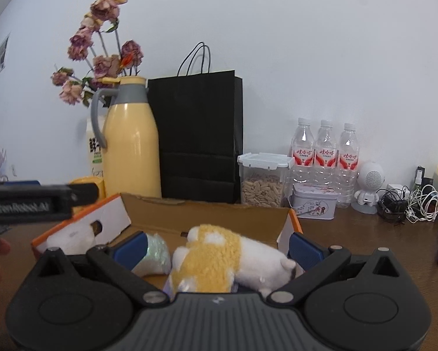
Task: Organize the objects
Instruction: 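Move both open grippers back toward the remaining clutter beside the box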
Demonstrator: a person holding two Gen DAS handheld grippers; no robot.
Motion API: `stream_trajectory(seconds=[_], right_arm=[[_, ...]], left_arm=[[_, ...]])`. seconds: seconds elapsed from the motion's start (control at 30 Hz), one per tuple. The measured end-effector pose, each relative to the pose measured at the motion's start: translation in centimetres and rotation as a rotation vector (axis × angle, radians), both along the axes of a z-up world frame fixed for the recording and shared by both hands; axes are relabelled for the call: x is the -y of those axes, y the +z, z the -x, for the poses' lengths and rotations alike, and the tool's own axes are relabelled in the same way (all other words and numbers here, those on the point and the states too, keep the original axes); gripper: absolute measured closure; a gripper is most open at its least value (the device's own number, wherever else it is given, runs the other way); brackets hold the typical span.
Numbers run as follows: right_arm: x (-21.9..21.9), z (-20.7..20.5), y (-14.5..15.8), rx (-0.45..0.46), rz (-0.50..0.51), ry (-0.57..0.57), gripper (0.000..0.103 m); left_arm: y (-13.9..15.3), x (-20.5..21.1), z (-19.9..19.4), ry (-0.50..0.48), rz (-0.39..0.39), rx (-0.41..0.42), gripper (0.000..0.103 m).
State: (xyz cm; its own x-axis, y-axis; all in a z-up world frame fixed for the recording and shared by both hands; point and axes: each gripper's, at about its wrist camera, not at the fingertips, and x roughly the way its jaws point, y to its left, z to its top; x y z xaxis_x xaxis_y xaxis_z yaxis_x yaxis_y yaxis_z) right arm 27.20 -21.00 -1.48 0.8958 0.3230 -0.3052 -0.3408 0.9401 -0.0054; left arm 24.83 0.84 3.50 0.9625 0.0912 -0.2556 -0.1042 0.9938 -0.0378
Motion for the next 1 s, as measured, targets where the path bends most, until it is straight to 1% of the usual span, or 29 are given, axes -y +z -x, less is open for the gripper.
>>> stream_trajectory(seconds=[0.13,0.3,0.47,0.6,0.67,0.8,1.0], right_arm=[[0.0,1.6,-0.1,0.009,0.026,0.014,0.0],[0.1,3.6,-0.4,0.018,0.046,0.04,0.0],[0.5,5.1,-1.1,-0.002,0.061,0.061,0.0],[0.9,6.2,-1.8,-0.019,0.067,0.057,0.0],[1.2,6.6,-2.1,-0.032,0.062,0.053,0.0],[1.5,7.2,-2.7,-0.052,0.049,0.055,0.0],[1.3,8.0,-3.6,-0.082,0.066,0.047,0.0]], left_arm=[[-0.3,-0.7,1.6,-0.012,-0.003,-0.012,0.0],[-1.7,-1.2,3.6,-0.03,-0.021,-0.047,0.0],[-2.9,-1.8,5.5,-0.032,-0.038,-0.074,0.0],[-4.0,-2.2,6.8,-0.027,-0.041,-0.102,0.0],[-4.6,-2.5,7.2,-0.031,-0.033,-0.123,0.0],[-5.6,-2.5,7.5,-0.021,-0.045,-0.166,0.0],[-5.8,-2.6,7.9,-0.012,-0.041,-0.16,0.0]])
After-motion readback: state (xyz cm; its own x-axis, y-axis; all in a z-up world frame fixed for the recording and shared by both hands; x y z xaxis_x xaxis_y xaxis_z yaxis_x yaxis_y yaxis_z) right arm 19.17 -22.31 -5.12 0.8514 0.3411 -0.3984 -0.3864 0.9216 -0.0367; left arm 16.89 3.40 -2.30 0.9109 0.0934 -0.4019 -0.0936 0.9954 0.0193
